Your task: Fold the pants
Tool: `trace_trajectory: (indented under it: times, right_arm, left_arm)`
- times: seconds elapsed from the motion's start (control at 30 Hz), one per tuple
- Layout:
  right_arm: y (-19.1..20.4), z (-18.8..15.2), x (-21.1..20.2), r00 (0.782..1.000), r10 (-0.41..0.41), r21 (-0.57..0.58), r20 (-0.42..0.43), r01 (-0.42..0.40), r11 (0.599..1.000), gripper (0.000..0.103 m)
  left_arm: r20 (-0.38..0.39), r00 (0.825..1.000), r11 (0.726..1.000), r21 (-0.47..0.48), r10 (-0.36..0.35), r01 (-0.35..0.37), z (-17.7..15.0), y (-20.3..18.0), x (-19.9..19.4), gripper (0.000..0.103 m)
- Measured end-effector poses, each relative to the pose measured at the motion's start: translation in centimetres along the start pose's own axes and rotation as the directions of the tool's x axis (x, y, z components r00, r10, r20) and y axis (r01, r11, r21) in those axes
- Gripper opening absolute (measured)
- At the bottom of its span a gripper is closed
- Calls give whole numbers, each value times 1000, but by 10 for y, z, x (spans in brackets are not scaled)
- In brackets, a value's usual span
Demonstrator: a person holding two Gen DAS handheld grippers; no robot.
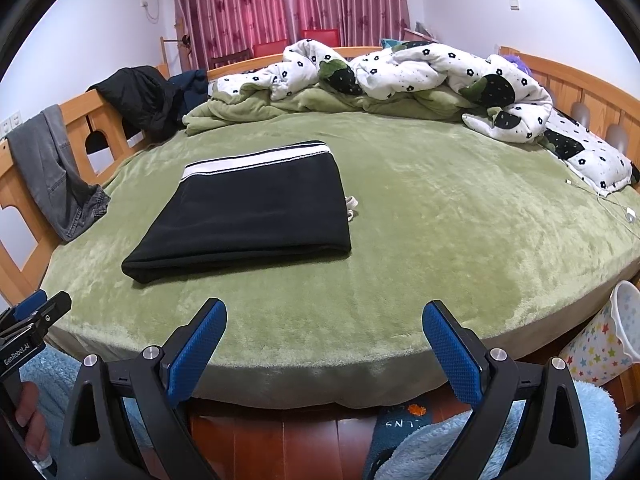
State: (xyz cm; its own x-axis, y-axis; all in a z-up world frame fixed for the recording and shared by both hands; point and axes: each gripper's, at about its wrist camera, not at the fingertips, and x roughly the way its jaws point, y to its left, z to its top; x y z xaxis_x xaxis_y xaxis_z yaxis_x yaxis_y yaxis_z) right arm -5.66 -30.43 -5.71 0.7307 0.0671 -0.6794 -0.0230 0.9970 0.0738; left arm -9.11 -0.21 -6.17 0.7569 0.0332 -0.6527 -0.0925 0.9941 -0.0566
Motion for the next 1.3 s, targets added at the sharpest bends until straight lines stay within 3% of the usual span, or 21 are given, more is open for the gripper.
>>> trace_trajectory:
  times: [1.3]
  right_arm:
    - [-2, 1, 1, 1000, -15, 19, -2, 15, 1000, 97]
  left_arm:
    - [8, 1000, 1000, 3, 3, -3, 0, -2, -6, 81]
